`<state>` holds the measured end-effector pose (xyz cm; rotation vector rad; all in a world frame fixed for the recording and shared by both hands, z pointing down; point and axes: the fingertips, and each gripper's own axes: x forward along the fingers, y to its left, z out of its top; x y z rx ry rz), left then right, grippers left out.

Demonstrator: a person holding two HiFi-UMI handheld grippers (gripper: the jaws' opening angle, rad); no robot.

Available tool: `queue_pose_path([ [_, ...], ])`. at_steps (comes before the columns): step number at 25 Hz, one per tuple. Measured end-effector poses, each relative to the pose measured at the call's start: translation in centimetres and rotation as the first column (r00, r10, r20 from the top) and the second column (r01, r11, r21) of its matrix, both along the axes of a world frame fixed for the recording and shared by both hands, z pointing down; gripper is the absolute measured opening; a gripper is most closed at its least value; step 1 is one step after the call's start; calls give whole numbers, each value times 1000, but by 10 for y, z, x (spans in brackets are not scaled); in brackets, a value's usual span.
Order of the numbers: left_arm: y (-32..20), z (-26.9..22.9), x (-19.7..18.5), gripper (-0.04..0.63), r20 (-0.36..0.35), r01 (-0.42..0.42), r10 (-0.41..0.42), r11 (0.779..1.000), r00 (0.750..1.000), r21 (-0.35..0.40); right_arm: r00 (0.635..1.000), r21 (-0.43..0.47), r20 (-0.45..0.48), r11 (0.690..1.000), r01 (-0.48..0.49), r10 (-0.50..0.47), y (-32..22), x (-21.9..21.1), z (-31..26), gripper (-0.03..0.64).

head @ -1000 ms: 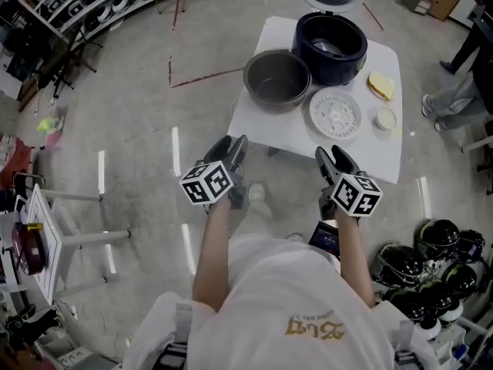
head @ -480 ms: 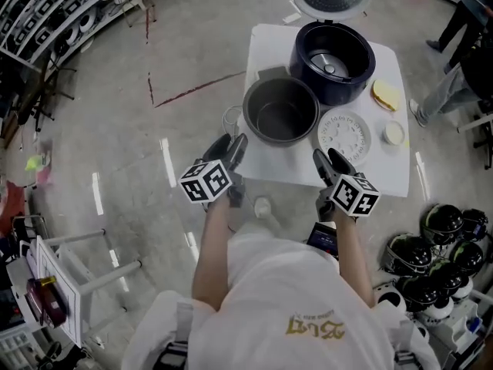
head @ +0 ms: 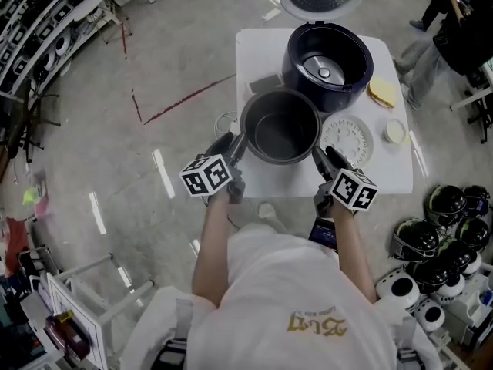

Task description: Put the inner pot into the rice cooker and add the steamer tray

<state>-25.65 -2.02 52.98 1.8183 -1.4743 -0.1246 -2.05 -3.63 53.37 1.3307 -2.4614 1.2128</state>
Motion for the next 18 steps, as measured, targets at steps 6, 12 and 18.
queue_pose_path([
  [6,-23,16,-6,215,-9,-48,47,998,999,-44,999,-45,10,998,-50,50,-13,-9,12,199],
  [12,-42,27,-14,169,4,-69,69,997,998,-45,996,-72,10,994,-86,87,-21,-18,23,195],
  [18,-58,33,1,162,-15,-119,119,991,993,-55,990,-91,58,988,-124,130,-25,-15,22,134],
])
